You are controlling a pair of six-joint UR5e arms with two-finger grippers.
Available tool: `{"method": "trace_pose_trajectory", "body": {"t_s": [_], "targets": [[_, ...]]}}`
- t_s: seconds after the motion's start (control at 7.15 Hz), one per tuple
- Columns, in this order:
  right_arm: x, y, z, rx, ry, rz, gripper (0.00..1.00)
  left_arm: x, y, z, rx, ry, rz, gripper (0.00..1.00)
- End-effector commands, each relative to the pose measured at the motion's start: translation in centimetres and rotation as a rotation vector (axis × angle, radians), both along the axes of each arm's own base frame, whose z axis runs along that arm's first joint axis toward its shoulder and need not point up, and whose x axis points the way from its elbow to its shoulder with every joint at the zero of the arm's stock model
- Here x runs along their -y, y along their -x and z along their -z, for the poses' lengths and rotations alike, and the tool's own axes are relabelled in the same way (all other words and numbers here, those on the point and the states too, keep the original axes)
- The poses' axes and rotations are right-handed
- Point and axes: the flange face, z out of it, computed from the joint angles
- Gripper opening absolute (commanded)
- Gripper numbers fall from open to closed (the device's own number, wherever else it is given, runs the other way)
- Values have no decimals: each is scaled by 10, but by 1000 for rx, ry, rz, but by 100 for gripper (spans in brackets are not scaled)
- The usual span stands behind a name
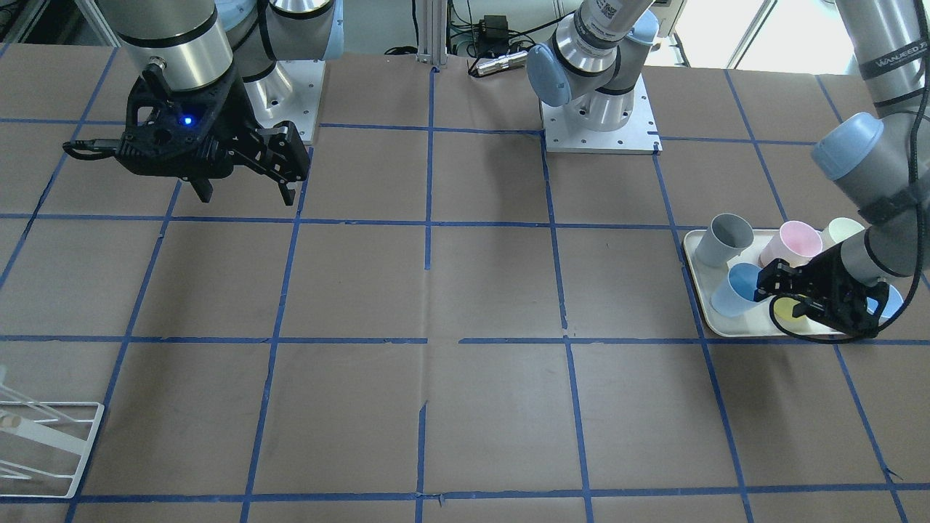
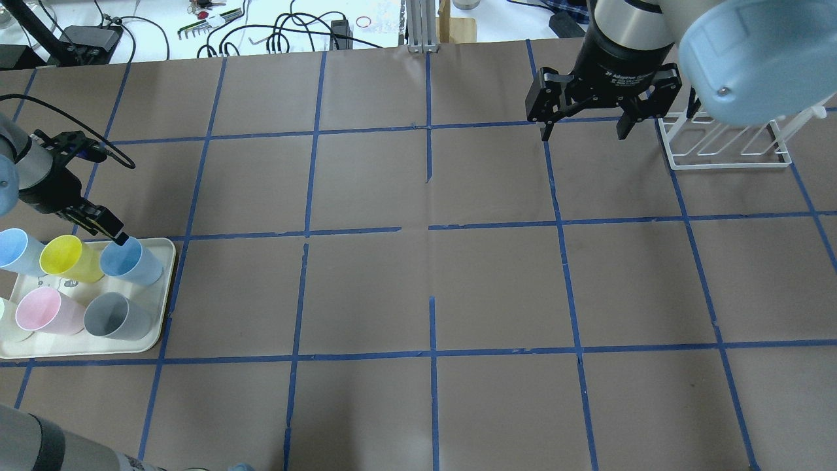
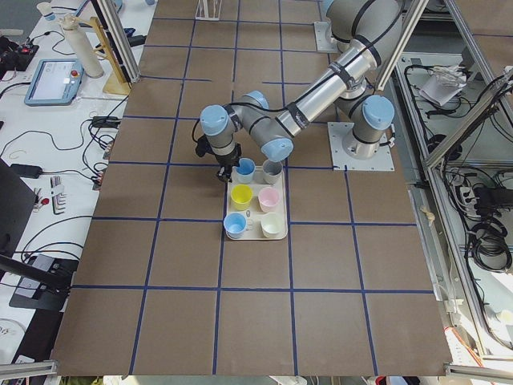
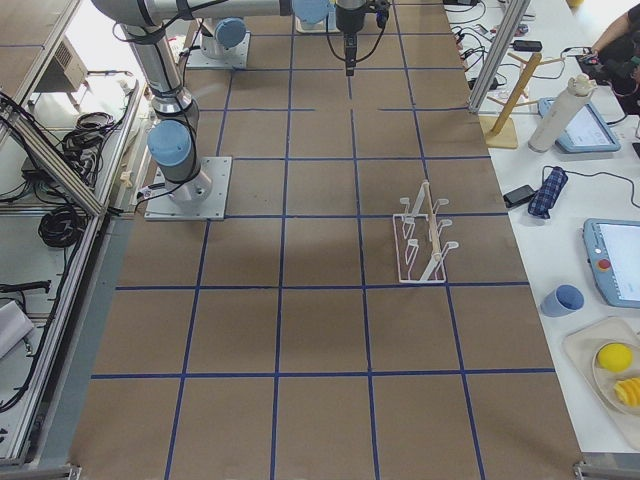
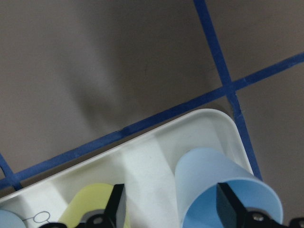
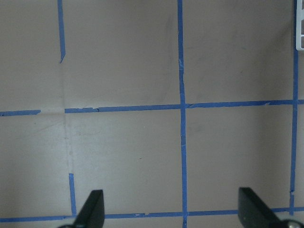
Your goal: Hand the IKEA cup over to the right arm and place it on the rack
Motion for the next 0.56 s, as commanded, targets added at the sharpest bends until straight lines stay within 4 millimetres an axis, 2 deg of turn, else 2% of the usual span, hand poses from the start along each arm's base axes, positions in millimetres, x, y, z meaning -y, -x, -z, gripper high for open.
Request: {"method": "trace_pose_trajectory", "body": {"t_s": [0.0, 0.14, 0.42], "targets": [[0, 0, 0, 1, -1, 0, 100, 0, 0, 3, -4, -8, 1, 72], [0, 0, 0, 1, -1, 0, 100, -1, 1, 0, -2, -8, 1, 65], [0, 0, 0, -2, -2, 1, 100, -2, 2, 4, -14, -24, -1, 61]]}}
